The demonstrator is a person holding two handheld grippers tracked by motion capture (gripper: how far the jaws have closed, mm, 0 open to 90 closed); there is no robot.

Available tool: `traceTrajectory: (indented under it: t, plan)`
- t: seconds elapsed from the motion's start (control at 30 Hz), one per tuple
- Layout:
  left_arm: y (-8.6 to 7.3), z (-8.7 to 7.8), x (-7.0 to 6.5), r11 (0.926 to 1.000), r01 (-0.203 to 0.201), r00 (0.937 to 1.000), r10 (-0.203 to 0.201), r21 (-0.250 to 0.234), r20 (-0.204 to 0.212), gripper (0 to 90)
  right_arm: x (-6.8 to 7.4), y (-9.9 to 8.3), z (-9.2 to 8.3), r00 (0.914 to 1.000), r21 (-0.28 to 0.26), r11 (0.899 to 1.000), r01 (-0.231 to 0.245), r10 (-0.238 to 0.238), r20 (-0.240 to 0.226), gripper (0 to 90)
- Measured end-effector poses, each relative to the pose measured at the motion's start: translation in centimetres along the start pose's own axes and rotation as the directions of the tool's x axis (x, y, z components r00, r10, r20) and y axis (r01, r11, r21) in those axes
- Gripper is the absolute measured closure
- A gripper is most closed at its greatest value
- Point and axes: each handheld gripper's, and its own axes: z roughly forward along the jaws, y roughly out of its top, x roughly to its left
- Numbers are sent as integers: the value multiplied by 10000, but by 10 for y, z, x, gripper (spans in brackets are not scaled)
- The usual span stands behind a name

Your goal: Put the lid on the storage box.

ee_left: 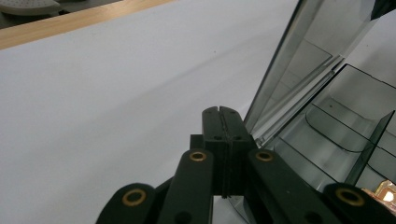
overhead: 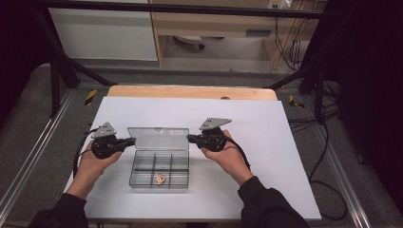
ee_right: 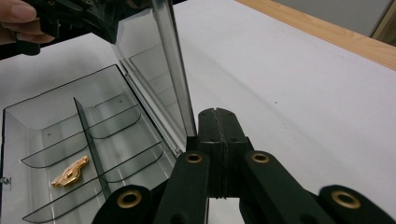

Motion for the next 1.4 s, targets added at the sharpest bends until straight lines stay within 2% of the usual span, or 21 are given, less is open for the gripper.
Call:
traceTrajectory:
  t: [0.5,0.77,1.3,1.33,1.4]
  plan:
    - [-5,-6,-4,10000,-8,9999,8,7,103,900,9,0,-6,9995,123,9995,277,-275,-179,900]
    - [-4,-9,-7,10000,-36,10000,36,-73,70,900,15,-4,-11,9994,23,9994,332,-332,-43,900]
    - [3,-12,-19,9989,-37,10000,34,-474,-49,900,12,-3,-21,9994,-230,9995,224,-218,264,900]
    - [3,-12,-20,9987,-36,9999,30,-502,-119,894,11,-3,-22,9993,-239,9995,213,-206,310,891]
    - [4,-12,-23,9980,7,9993,-30,-628,-364,801,11,-2,-24,9991,-305,9994,176,-164,403,843]
